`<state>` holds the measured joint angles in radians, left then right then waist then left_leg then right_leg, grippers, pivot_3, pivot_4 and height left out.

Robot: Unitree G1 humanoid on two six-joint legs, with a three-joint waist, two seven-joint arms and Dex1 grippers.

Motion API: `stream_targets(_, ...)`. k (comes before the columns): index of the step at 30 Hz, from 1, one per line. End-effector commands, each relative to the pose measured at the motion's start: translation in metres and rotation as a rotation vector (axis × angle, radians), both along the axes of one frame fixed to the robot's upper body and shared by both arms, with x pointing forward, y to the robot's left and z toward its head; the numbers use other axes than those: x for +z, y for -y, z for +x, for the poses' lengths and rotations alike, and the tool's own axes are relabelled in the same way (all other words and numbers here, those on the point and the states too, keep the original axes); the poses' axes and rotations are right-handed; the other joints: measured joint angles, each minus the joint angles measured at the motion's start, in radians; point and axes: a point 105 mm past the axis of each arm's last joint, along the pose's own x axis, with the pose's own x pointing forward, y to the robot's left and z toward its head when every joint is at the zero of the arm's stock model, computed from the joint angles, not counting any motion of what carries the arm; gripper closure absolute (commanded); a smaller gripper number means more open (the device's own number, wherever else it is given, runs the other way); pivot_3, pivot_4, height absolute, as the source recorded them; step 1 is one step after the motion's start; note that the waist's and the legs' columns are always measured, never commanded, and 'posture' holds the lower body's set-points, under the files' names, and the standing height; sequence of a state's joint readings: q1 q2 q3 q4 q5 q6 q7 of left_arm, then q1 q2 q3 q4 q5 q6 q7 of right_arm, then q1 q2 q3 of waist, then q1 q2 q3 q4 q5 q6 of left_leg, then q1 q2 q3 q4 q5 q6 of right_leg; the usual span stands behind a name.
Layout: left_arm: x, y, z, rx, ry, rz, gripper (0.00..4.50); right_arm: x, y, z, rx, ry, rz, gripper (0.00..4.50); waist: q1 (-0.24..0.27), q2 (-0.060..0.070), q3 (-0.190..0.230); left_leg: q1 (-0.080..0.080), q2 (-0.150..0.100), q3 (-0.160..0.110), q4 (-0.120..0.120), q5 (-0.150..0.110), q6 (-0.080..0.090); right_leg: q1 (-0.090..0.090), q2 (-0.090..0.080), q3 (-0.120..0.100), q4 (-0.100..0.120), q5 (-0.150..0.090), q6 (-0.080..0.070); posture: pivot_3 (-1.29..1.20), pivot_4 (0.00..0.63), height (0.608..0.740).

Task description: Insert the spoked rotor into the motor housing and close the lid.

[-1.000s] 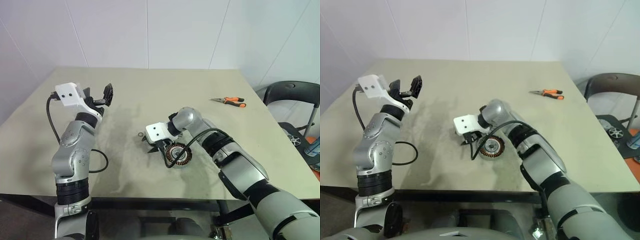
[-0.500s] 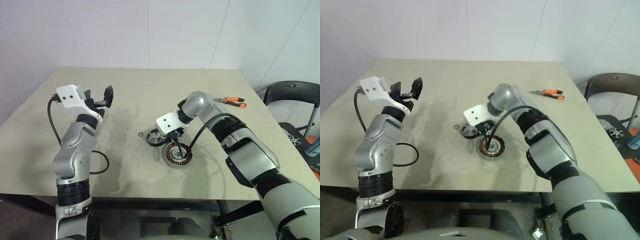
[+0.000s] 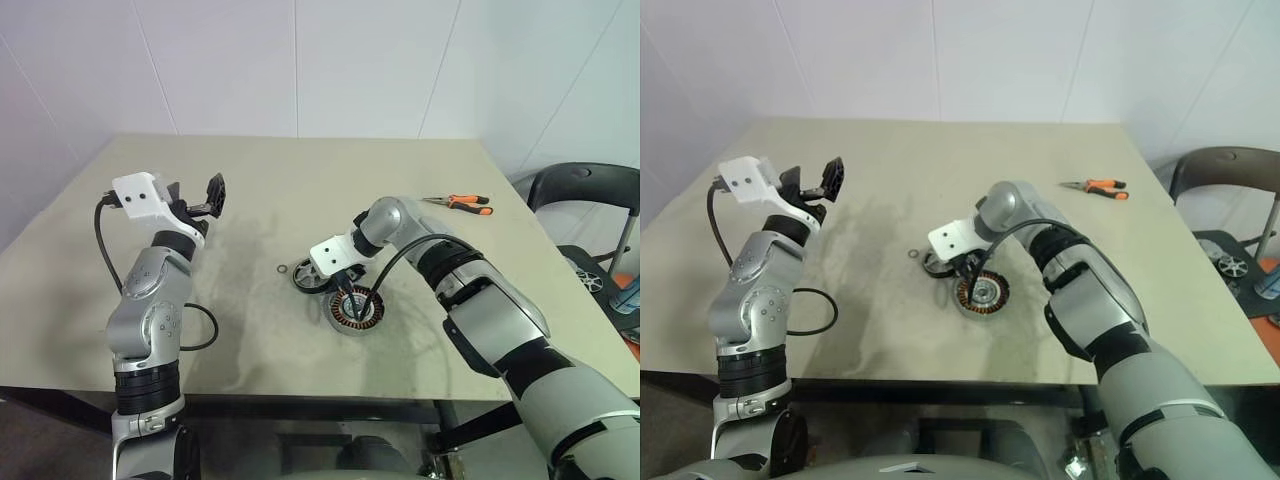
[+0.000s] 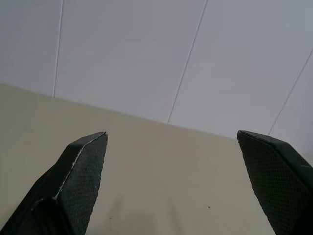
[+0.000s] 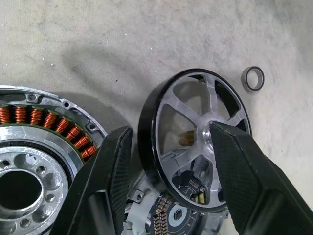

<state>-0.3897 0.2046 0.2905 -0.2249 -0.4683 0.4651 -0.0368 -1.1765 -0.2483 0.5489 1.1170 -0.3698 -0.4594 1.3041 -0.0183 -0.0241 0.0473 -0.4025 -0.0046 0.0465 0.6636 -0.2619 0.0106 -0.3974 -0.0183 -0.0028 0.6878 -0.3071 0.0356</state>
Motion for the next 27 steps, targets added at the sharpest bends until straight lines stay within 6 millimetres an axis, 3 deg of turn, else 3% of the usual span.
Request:
stream_targets(1,0.015,-0.002,-0.005,0.015,0.063,0.005,0.0,-0.002,0.002,0.0,-0.002,-0.01,-0.017,1.87,0.0,0.0,0.0,0.0,0.0,0.0,0.0,0.0,0.0,0.0,0.0,0.0,0.0,0.0,0.0,0.0,0.0,0.74)
stream_targets(6,0.015,0.0,-0.005,0.014,0.063,0.0,0.0,-0.004,0.001,-0.001,-0.002,-0.01,-0.011,3.12,-0.001,0.0,0.0,0.001,0.0,0.0,0.0,0.0,0.0,0.001,0.0,0.0,0.0,0.0,0.0,0.0,0.0,0.74)
stream_targets(19,0.014,0.0,-0.004,0.017,0.062,-0.006,0.0,0.004,-0.014,-0.002,-0.004,-0.012,0.057,3.12,-0.003,0.0,0.0,0.003,0.0,0.0,0.0,0.0,0.0,0.002,0.0,0.0,0.001,0.0,0.0,0.0,0.0,0.74)
stream_targets(23,0.014,-0.001,-0.003,0.02,0.061,-0.008,0.0,0.01,-0.02,-0.002,-0.009,-0.019,0.085,4.0,-0.003,0.0,0.0,0.003,0.0,0.0,0.0,0.0,0.0,0.002,0.0,0.0,0.001,0.0,0.0,0.0,0.0,0.74)
stream_targets(27,0.014,-0.001,-0.003,0.02,0.06,-0.008,0.0,0.012,-0.023,-0.004,0.004,-0.031,0.094,4.0,-0.002,0.0,0.0,0.002,0.0,0.0,0.0,0.0,-0.001,0.002,0.0,0.0,0.001,0.0,0.0,0.0,0.0,0.74)
